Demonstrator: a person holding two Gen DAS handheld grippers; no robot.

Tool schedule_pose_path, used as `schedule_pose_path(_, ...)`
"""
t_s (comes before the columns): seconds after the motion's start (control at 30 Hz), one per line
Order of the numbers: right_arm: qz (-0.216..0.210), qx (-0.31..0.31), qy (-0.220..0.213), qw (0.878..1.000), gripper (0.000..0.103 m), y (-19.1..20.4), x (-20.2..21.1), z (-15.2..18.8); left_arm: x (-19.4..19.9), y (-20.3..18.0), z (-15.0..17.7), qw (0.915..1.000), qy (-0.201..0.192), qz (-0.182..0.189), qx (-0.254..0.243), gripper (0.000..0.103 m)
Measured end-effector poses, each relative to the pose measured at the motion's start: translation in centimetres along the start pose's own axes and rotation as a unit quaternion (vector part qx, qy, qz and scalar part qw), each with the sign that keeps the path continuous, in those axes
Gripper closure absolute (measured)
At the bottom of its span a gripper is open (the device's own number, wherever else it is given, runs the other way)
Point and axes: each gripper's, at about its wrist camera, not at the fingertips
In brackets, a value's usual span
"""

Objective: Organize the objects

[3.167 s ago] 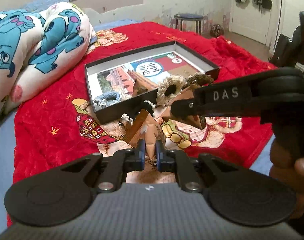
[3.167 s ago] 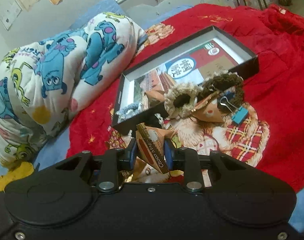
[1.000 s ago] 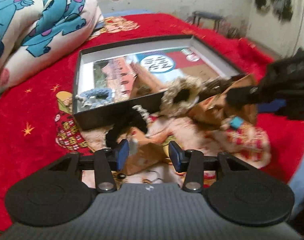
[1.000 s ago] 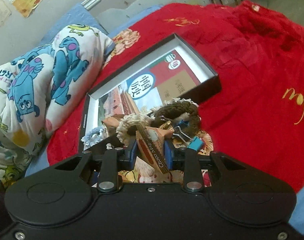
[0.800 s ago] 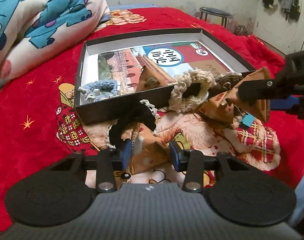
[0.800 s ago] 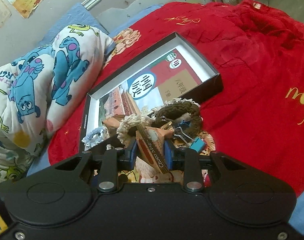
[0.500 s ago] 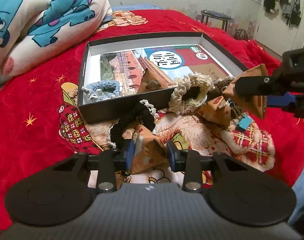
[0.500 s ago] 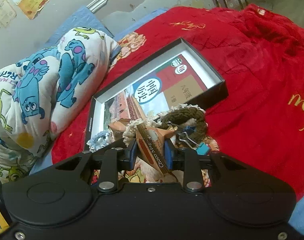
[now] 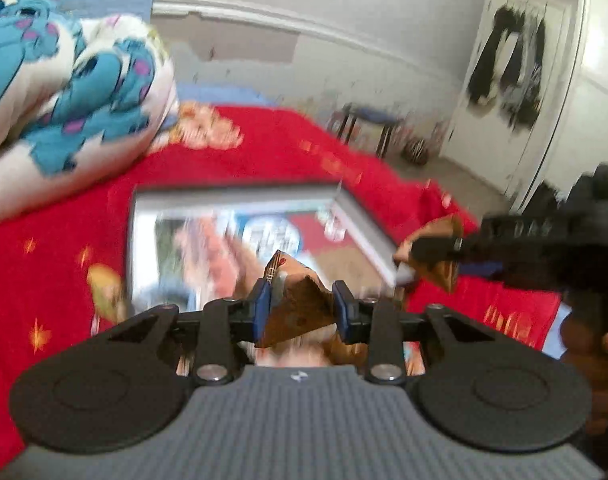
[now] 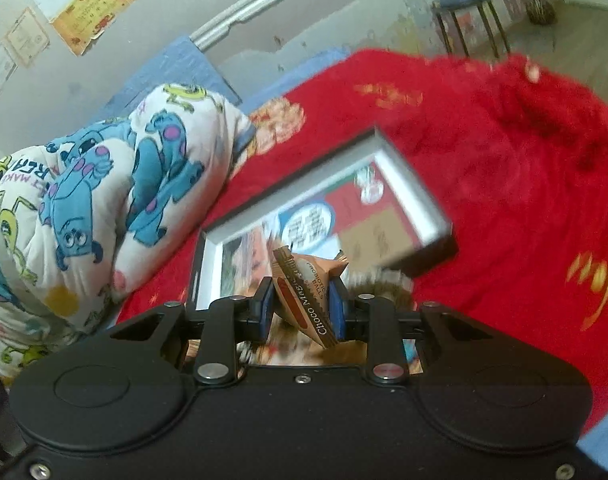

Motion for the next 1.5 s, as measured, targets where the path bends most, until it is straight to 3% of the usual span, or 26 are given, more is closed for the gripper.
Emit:
schedule_pose_path(0.13, 0.007, 0.007, -0.001, 1.000, 0.076, 0.1, -0.9, -3.2, -2.3, 0.2, -3.5, 0.9999, -0.011, 0.004, -0.006, 0.066)
schedule_pose_path(0.27, 0.038, 0.036, 0.017, 0.999, 0.076, -0.1, -3.4, -5.8, -6.2, 1.2, -5.0, 0.9985, 0.016, 0.039, 0.034, 0.066)
schedule_pose_path(0.43, 0.043, 0.048, 0.056, 0.996, 0.076, -1.6, -7.8, -7.5, -10.3, 2.3, -3.6, 0.9959, 0.053, 0.047, 0.056, 0.065)
schedule_pose_path(0.63, 0.036, 0.023, 0.092, 0.995, 0.076, -3.3, -12.1, -6.1, -13.2, 3.2, -1.7, 0.9931, 0.086, 0.044, 0.067, 0.065)
schedule_pose_path(0.73, 0.043, 0.040, 0.104, 0.993, 0.076, -3.1, -13.3, -5.2, -14.1, 3.2, -1.2, 0.9918, 0.102, 0.048, 0.060, 0.064)
schedule_pose_path(0.8, 0.047, 0.051, 0.110, 0.992, 0.076, -2.8, -13.7, -4.8, -14.8, 3.0, -1.0, 0.9904, 0.115, 0.055, 0.053, 0.061)
schedule_pose_path(0.87, 0.049, 0.052, 0.118, 0.990, 0.075, -2.7, -14.1, -4.4, -15.1, 2.9, -0.9, 0.9901, 0.120, 0.055, 0.048, 0.051)
schedule_pose_path(0.93, 0.051, 0.054, 0.126, 0.989, 0.075, -2.7, -14.4, -4.0, -15.0, 3.2, -0.9, 0.9891, 0.122, 0.062, 0.054, 0.050)
schedule_pose_path(1.07, 0.042, 0.050, 0.134, 0.989, 0.075, -2.7, -14.5, -3.8, -13.9, 4.5, -2.2, 0.9848, 0.133, 0.085, 0.072, 0.029)
schedule_pose_path(1.1, 0.037, 0.049, 0.136, 0.989, 0.072, -2.7, -14.4, -3.9, -13.2, 5.0, -2.8, 0.9853, 0.131, 0.082, 0.072, 0.021)
schedule_pose_path(1.17, 0.029, 0.054, 0.135, 0.989, 0.069, -2.5, -14.1, -4.0, -11.2, 6.0, -4.2, 0.9889, 0.111, 0.068, 0.071, 0.019)
schedule_pose_path(1.2, 0.032, 0.057, 0.129, 0.989, 0.061, -2.3, -13.8, -4.1, -9.9, 6.7, -4.9, 0.9915, 0.094, 0.056, 0.071, 0.017)
schedule_pose_path(1.3, 0.026, 0.068, 0.100, 0.992, 0.053, -1.8, -12.2, -4.6, -5.5, 8.2, -6.2, 0.9970, 0.048, 0.002, 0.060, 0.009)
schedule_pose_path(1.4, 0.008, 0.053, 0.070, 0.996, 0.041, -1.9, -10.1, -5.4, -1.5, 8.4, -6.1, 0.9970, 0.009, -0.067, 0.038, 0.003)
schedule_pose_path(1.5, -0.003, 0.030, 0.039, 0.999, 0.039, -2.3, -7.3, -5.6, 1.0, 7.8, -5.2, 0.9942, -0.023, -0.099, 0.036, 0.003)
Point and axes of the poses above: each gripper's, at about its wrist camera, not at the fingertips, and x roughly against the way its jaws point, y to its left, z to its underside, and after that the axes turned 1 degree about z, right-handed
